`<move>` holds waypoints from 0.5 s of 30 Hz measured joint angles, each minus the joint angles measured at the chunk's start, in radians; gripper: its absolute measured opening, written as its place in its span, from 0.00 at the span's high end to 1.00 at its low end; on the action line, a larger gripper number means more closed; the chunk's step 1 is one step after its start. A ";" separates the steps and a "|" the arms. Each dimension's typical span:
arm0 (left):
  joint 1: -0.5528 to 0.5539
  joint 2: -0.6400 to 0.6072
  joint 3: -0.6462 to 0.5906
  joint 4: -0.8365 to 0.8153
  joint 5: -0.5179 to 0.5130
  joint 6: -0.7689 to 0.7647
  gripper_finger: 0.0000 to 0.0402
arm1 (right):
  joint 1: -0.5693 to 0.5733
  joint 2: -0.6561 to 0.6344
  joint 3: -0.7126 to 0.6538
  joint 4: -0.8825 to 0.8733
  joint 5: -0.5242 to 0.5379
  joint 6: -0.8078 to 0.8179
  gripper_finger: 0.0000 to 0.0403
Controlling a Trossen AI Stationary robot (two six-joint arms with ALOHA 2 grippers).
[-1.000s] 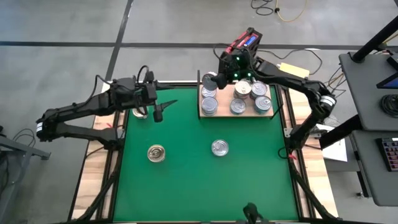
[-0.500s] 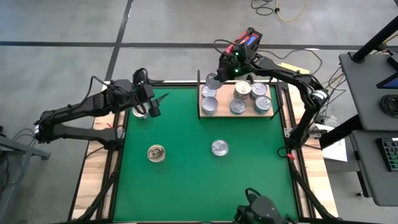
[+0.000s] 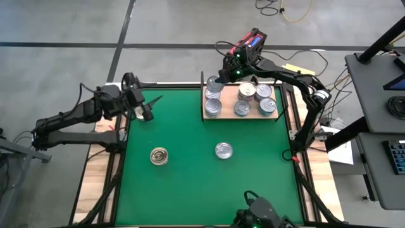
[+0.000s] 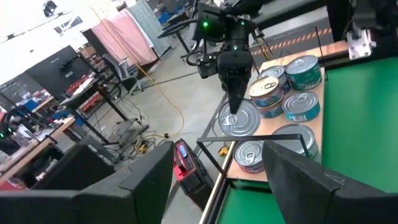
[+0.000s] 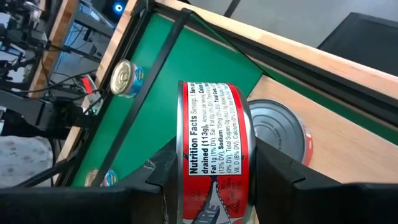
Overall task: Stack canned seafood by type on shelf
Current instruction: Stack the red tuna can on top of the red tuna can on the shelf
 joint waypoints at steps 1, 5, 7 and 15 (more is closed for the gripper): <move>0.000 -0.016 -0.020 0.011 0.000 -0.014 0.43 | 0.002 0.001 0.000 0.001 0.000 0.000 0.66; 0.000 -0.065 -0.103 0.081 0.000 -0.027 0.43 | 0.011 0.006 -0.002 -0.003 0.009 0.000 0.66; 0.000 -0.085 -0.138 0.113 0.000 -0.027 0.43 | 0.018 0.006 -0.003 -0.002 0.034 0.001 0.66; 0.000 -0.118 -0.222 0.172 0.000 -0.059 0.43 | 0.039 0.027 -0.003 0.001 0.063 0.045 0.66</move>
